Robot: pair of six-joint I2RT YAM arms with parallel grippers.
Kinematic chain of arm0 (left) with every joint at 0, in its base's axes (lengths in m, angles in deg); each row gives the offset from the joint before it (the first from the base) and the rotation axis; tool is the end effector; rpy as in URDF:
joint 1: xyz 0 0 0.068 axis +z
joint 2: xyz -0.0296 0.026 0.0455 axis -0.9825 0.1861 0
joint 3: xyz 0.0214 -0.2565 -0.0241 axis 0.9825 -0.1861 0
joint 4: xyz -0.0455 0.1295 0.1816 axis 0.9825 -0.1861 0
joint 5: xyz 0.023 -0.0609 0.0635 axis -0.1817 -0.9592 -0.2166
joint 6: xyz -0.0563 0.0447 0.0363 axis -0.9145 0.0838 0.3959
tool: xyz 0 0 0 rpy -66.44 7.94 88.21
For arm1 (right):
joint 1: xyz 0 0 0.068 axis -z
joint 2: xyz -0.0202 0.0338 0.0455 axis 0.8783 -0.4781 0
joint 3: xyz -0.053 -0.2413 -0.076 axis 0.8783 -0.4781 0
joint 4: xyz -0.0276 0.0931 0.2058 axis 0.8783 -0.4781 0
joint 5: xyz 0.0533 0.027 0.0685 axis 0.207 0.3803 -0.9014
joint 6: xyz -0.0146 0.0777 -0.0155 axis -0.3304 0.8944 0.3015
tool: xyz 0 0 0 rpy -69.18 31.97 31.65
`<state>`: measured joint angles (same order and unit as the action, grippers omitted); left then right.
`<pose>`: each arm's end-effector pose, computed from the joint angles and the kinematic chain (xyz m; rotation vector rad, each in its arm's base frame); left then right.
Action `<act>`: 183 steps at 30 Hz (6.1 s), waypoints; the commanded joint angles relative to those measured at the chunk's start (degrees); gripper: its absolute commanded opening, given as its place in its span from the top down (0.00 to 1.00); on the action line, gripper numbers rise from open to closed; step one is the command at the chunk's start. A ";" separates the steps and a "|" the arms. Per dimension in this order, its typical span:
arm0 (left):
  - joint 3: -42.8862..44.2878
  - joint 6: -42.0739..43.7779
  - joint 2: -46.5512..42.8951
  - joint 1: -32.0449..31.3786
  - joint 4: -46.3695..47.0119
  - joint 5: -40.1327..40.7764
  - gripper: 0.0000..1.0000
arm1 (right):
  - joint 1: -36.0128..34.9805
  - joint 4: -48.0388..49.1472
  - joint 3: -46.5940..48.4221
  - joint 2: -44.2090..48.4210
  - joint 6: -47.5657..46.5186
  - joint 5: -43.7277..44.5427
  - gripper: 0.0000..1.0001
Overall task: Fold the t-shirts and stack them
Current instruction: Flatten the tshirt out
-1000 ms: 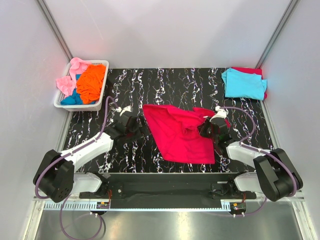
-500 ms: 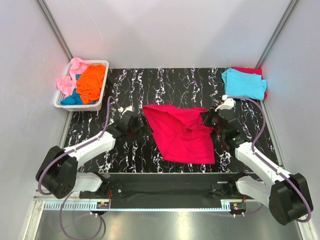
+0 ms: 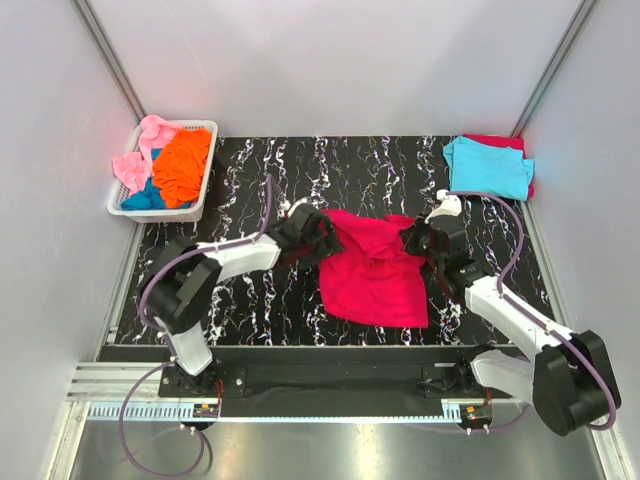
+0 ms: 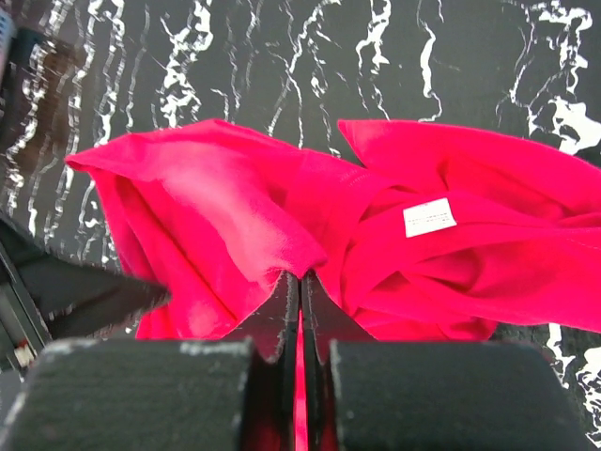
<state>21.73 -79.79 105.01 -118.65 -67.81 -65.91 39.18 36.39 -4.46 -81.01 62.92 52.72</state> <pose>0.2709 -0.2220 0.1549 -0.4054 2.5336 -0.7234 0.2344 0.0868 0.2269 0.1382 1.9966 0.4240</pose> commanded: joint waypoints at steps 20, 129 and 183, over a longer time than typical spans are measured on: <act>3.26 -9.13 -7.17 -11.42 -14.94 26.90 0.34 | 0.46 2.09 0.98 -3.38 0.26 0.44 1.00; 52.36 23.30 -3.68 33.31 -38.50 3.45 1.00 | 27.09 -31.76 62.23 -25.25 -10.82 -10.53 1.00; 58.26 27.26 -1.60 36.74 -25.05 -4.03 1.00 | 35.01 -26.57 74.45 -26.46 -12.58 -27.50 1.00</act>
<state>73.38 -50.52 97.64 -82.02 -94.47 -70.81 73.97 3.61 70.38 -103.28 48.53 26.87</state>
